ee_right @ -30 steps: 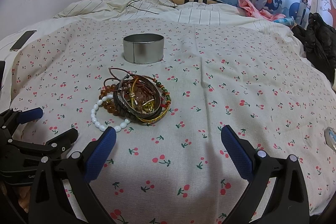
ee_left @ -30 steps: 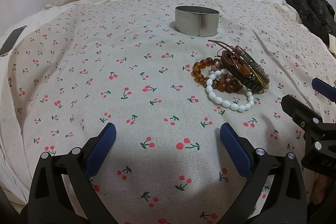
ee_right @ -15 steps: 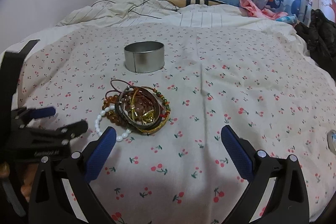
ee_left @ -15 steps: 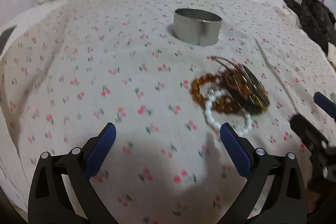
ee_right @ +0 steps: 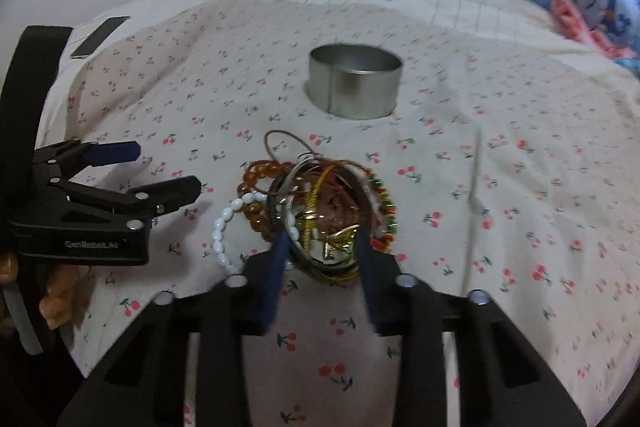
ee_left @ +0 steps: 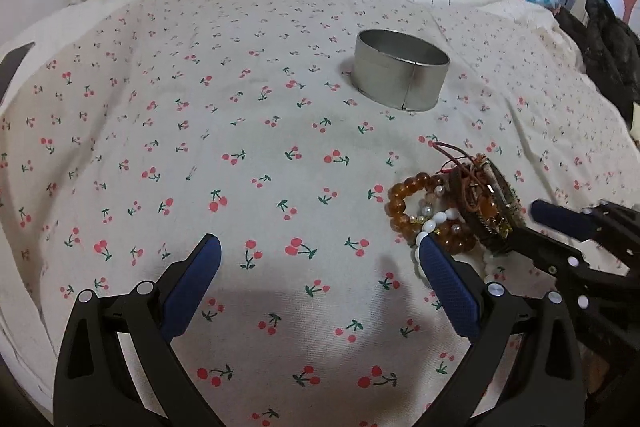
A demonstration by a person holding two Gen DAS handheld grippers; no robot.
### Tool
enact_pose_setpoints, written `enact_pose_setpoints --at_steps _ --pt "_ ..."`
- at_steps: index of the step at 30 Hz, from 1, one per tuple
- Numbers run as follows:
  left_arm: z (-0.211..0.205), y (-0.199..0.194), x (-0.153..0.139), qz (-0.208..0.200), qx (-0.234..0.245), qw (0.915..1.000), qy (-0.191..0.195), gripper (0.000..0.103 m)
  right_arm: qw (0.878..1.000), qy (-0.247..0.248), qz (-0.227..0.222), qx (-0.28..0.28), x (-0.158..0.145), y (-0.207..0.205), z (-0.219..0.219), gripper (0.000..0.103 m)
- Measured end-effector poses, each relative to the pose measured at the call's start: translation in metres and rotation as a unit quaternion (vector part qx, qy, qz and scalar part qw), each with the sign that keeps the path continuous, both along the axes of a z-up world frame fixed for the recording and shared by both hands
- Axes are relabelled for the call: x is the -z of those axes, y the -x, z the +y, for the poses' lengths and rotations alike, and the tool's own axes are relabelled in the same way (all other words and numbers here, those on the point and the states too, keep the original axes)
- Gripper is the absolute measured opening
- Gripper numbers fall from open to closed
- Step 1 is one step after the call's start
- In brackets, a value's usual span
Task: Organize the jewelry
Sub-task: 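Grasp a silver bangle from the bracelet pile with the right tool, then lift the silver bangle with the right tool while the left tool grasps a red-string bracelet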
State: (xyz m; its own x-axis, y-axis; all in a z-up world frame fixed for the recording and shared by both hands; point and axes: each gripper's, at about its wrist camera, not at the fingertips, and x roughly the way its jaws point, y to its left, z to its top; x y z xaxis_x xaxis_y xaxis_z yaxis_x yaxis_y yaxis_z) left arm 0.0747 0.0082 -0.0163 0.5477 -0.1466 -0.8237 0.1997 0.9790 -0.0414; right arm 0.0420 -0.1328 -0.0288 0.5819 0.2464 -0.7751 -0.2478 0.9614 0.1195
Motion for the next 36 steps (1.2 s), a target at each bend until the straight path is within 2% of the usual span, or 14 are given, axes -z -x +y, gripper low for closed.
enact_pose_setpoints --at_steps 4,7,8,10,13,16,19,22,24,29,32,34,36 --pt "0.002 -0.001 0.000 0.005 0.000 0.9999 0.010 0.095 0.999 0.030 0.001 -0.035 -0.002 -0.005 0.007 0.030" --pt "0.002 -0.002 0.000 0.005 -0.001 0.9999 0.014 0.095 0.999 0.028 -0.006 -0.043 -0.005 -0.005 0.006 0.030" --pt "0.002 -0.002 0.000 0.005 0.000 0.9999 0.015 0.095 0.999 0.027 -0.005 -0.044 -0.005 -0.006 0.005 0.027" --pt "0.001 -0.002 0.001 0.006 0.001 0.9999 0.015 0.095 0.998 0.016 -0.005 -0.054 -0.004 -0.006 0.004 0.008" --pt "-0.001 -0.002 0.002 0.007 0.003 0.9999 0.010 0.095 0.998 0.017 -0.017 -0.059 -0.006 -0.003 0.009 0.005" --pt "-0.001 -0.001 0.002 0.005 0.004 0.9999 0.016 0.095 0.999 -0.014 -0.028 -0.037 -0.015 -0.002 -0.005 0.005" --pt "-0.001 0.000 0.000 0.002 0.006 0.9997 0.022 0.095 0.997 -0.069 -0.030 -0.002 -0.023 -0.003 -0.031 0.005" --pt "-0.004 0.003 -0.002 -0.005 0.016 0.9994 0.029 0.095 0.992 -0.122 -0.031 0.023 -0.029 -0.004 -0.054 0.005" --pt "-0.008 0.005 -0.004 -0.010 0.028 0.9990 0.033 0.095 0.989 -0.137 -0.035 0.033 -0.032 -0.003 -0.064 0.005" --pt "-0.031 0.011 -0.012 -0.011 0.095 0.9931 0.069 0.095 0.976 -0.208 -0.040 0.046 -0.039 -0.001 -0.085 0.005" --pt "-0.052 0.010 -0.015 -0.007 0.137 0.9879 0.074 0.095 0.970 -0.234 -0.042 0.055 -0.041 0.000 -0.094 0.005" --pt "-0.063 0.007 -0.016 -0.008 0.145 0.9871 0.068 0.095 0.966 -0.249 -0.043 0.062 -0.041 0.002 -0.101 0.005" --pt "-0.070 0.000 -0.015 0.006 0.152 0.9852 0.079 0.095 0.961 -0.264 -0.043 0.065 -0.042 0.003 -0.106 0.005"
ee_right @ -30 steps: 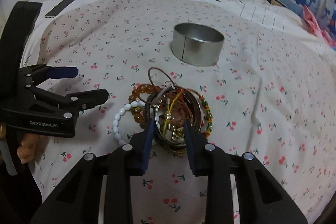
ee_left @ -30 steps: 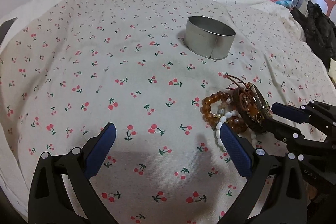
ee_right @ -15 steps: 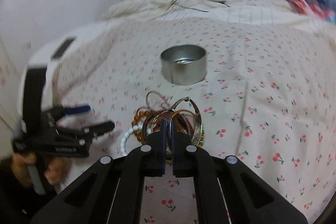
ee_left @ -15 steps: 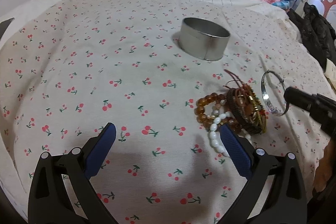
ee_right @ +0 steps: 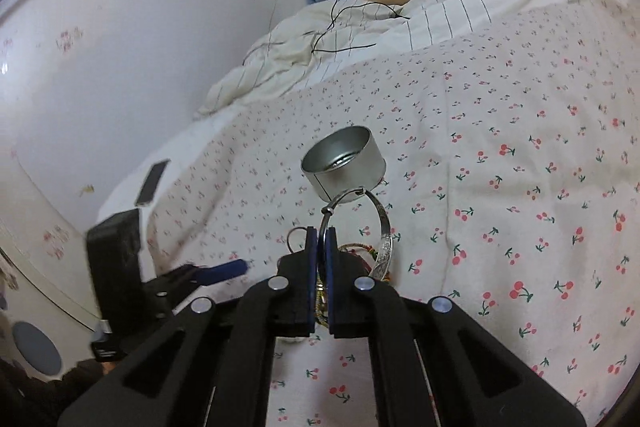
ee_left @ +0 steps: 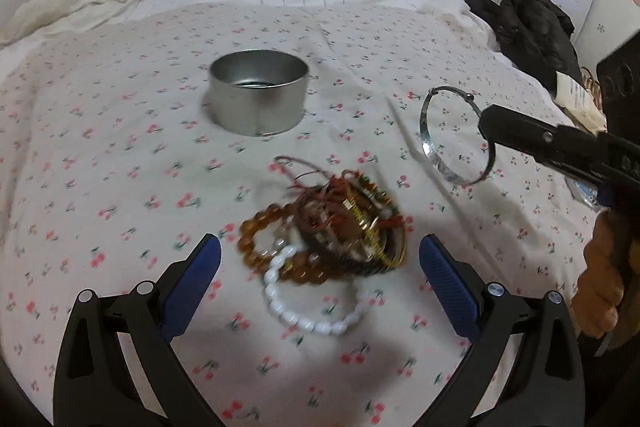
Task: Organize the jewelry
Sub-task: 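Lift the silver bangle with the right tool while the left tool grasps a red-string bracelet, then carry both held bracelets over the silver tin and open both tools to drop them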
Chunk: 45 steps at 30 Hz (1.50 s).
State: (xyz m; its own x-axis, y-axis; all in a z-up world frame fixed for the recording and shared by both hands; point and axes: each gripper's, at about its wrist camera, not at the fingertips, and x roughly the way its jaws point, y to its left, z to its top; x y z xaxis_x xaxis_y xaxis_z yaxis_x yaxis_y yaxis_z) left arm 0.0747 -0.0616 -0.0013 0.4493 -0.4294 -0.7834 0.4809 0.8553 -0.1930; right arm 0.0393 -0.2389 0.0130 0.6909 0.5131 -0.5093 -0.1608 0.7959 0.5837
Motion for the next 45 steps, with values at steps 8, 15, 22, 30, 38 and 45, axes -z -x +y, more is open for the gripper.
enact_pose_setpoints --at_steps 8,15,22,30,38,45 --pt "0.001 -0.038 0.014 0.078 -0.039 0.9937 0.070 0.036 1.000 -0.019 -0.007 0.003 -0.003 0.003 -0.008 0.005" --pt "0.002 -0.044 0.005 0.067 -0.045 0.9953 0.054 0.002 0.999 -0.035 -0.009 0.004 -0.002 0.006 -0.012 0.005" --pt "0.010 -0.033 -0.039 0.037 -0.033 0.9960 0.075 0.002 0.998 -0.066 -0.007 0.002 -0.001 0.006 -0.017 0.005" --pt "0.011 -0.048 -0.081 0.009 -0.020 0.9967 0.078 0.002 0.995 -0.096 -0.011 -0.012 -0.009 -0.008 -0.017 0.005" --pt "0.002 -0.107 -0.091 -0.007 -0.026 0.9957 0.088 0.002 0.998 -0.050 -0.022 -0.033 -0.030 -0.066 -0.003 0.005" --pt "0.001 -0.153 -0.054 0.016 -0.048 0.9956 0.078 0.002 0.998 -0.030 -0.011 -0.057 -0.020 -0.132 0.017 0.005"
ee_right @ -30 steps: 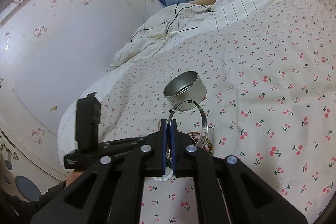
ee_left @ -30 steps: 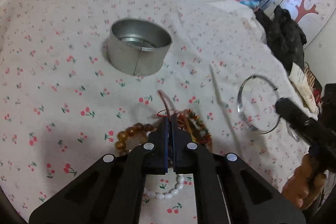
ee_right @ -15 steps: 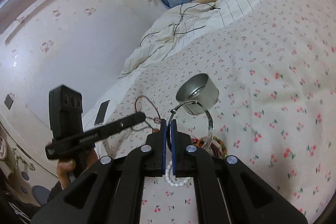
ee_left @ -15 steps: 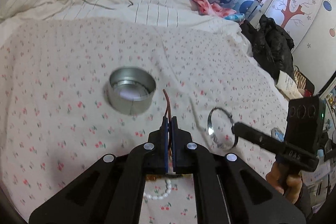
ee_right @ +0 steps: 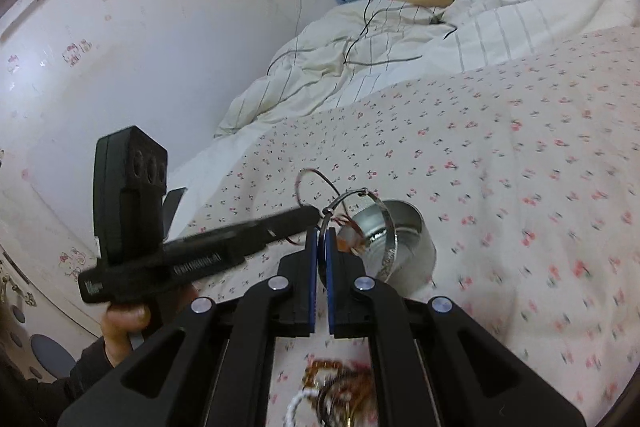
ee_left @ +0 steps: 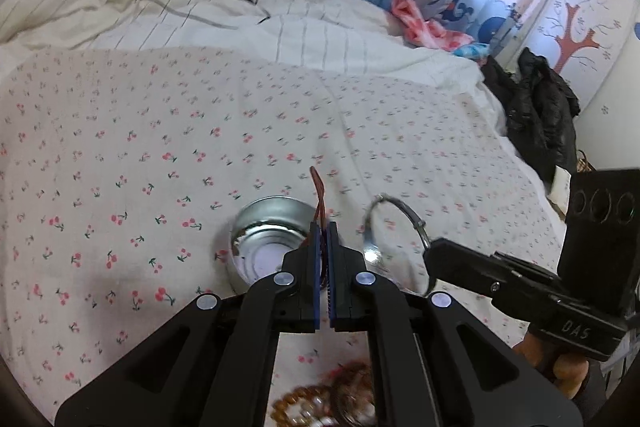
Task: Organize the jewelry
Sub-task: 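Carry both held bracelets over the silver tin and open both tools to drop them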
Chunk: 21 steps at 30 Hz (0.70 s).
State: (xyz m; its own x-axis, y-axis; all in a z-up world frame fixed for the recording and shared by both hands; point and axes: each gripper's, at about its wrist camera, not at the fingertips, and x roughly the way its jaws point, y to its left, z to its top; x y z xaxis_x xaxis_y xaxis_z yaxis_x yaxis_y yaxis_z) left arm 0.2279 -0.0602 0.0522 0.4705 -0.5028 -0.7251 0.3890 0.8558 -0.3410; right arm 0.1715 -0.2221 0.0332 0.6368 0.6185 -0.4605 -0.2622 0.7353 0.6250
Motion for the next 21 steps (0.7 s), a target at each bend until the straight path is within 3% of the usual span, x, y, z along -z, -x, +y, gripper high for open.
enact_pose_setpoints --at_steps 5,7,8,9,11,13,14,15,16,17,21 --pt "-0.002 -0.022 0.030 0.040 0.001 0.9989 -0.024 0.005 0.999 0.010 0.034 -0.007 0.028 -0.037 0.012 0.005" --pt "-0.008 -0.026 0.043 0.058 0.006 0.9967 -0.057 0.020 0.998 0.043 0.053 -0.003 0.038 -0.047 0.019 0.005" --pt "-0.012 -0.028 0.051 0.072 0.013 0.9943 -0.078 0.037 0.996 0.062 0.065 -0.007 0.044 -0.053 0.024 0.005" --pt "-0.013 -0.028 0.054 0.069 0.009 0.9931 -0.095 0.037 0.994 0.077 0.078 -0.013 0.051 -0.059 0.027 0.007" --pt "-0.011 -0.028 0.051 0.067 0.009 0.9925 -0.102 0.037 0.992 0.079 0.095 -0.018 0.059 -0.066 0.029 0.008" --pt "-0.006 -0.025 0.039 0.062 0.008 0.9932 -0.098 0.045 0.992 0.071 0.103 -0.019 0.059 -0.069 0.025 0.008" --pt "-0.003 -0.021 0.029 0.044 -0.008 0.9923 -0.115 0.060 0.992 0.063 0.104 -0.017 0.059 -0.069 0.023 0.009" --pt "0.000 -0.017 0.021 0.025 -0.020 0.9914 -0.127 0.070 0.993 0.057 0.103 -0.016 0.058 -0.067 0.023 0.017" --pt "0.005 -0.014 0.014 0.016 -0.024 0.9915 -0.127 0.072 0.994 0.053 0.099 -0.013 0.055 -0.065 0.021 0.028" --pt "0.012 -0.012 0.008 0.016 -0.031 0.9917 -0.123 0.073 0.994 0.050 0.094 -0.008 0.052 -0.061 0.020 0.032" --pt "0.040 -0.007 -0.008 0.023 -0.058 0.9932 -0.099 0.074 0.996 0.038 0.082 0.001 0.041 -0.049 0.013 0.033"
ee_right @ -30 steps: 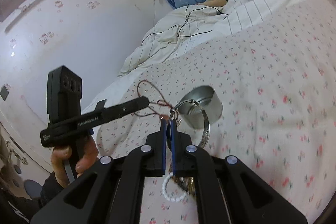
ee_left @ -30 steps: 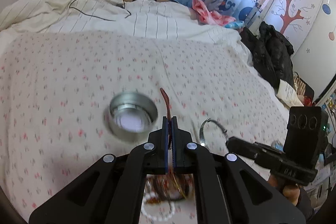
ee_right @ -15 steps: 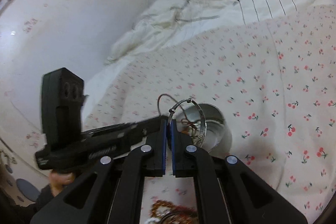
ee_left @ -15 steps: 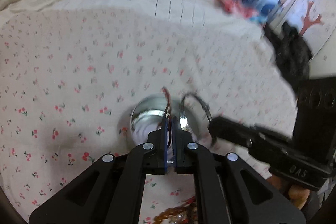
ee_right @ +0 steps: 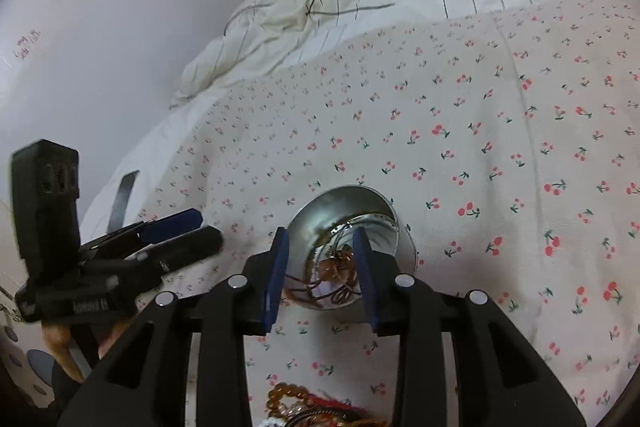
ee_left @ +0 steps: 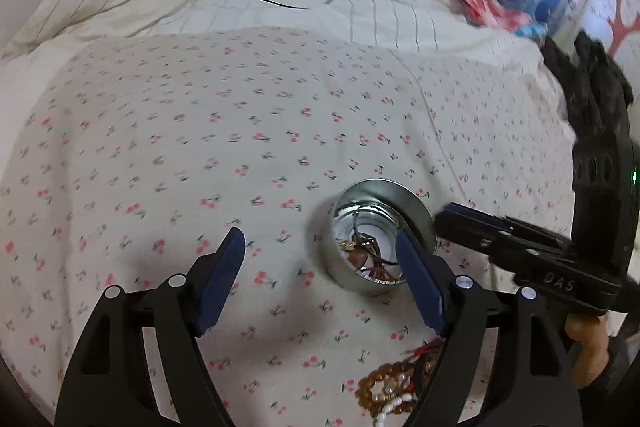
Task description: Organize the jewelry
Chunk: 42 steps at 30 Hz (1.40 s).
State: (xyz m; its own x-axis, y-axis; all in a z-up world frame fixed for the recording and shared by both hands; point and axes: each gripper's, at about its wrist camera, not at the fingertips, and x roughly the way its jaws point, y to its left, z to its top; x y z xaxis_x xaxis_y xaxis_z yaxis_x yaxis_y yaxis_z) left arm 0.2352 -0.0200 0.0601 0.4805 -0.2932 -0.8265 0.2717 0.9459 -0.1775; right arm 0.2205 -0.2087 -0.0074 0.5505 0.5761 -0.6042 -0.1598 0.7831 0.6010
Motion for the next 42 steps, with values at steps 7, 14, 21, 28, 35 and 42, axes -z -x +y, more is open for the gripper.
enact_pose_setpoints --at_steps 7,14,21,28,35,42 --pt "0.018 0.054 0.009 0.020 0.020 0.9995 0.016 0.077 0.998 0.069 -0.008 0.005 -0.013 0.072 -0.008 0.040" --pt "0.007 0.112 0.054 0.047 0.058 0.9958 0.053 0.077 0.989 0.149 0.020 0.000 0.019 0.133 -0.012 0.040" --pt "-0.012 0.132 0.064 0.025 0.091 0.9933 0.067 0.077 0.979 0.203 0.002 -0.024 0.028 0.132 0.008 0.040" --pt "-0.024 0.127 0.074 0.029 0.085 0.9936 0.069 0.077 0.957 0.288 -0.003 -0.031 0.039 0.127 0.019 0.040" --pt "-0.033 0.127 0.080 0.012 0.083 0.9961 0.025 0.077 0.928 0.368 -0.007 -0.061 0.057 0.119 0.040 0.040" --pt "-0.044 0.130 0.079 0.022 0.112 0.9922 0.050 0.071 0.917 0.399 0.005 -0.024 0.056 0.117 0.024 0.027"
